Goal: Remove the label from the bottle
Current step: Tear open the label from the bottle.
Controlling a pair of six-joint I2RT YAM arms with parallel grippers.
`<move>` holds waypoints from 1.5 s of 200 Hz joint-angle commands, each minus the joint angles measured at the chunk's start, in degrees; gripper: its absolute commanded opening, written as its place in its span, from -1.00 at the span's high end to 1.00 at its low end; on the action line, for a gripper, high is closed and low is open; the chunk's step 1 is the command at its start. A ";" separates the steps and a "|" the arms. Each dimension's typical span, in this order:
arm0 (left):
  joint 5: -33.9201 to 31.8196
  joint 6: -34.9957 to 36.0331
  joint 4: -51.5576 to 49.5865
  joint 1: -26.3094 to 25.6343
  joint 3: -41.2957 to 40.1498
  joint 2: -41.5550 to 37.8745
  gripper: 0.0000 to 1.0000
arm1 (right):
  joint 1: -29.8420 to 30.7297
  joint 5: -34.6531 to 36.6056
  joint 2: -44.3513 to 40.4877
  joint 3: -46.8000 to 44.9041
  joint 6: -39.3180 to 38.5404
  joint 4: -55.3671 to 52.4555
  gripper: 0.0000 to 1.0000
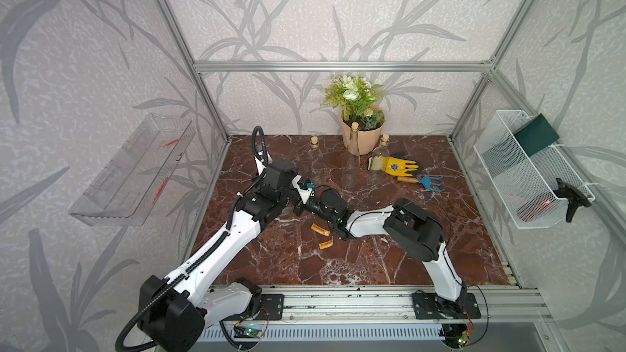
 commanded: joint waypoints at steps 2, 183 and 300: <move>-0.44 -1.29 1.78 -0.32 -0.13 -1.86 1.00 | 0.25 0.72 0.58 1.02 -0.27 1.53 0.89; -0.81 -1.13 1.73 -0.31 -0.81 -2.17 1.00 | -1.17 1.92 -3.49 -1.74 2.26 -1.02 1.00; -1.46 -1.01 1.55 -0.33 -1.05 -1.60 1.00 | -2.93 -0.28 -4.61 -4.00 5.09 1.35 1.00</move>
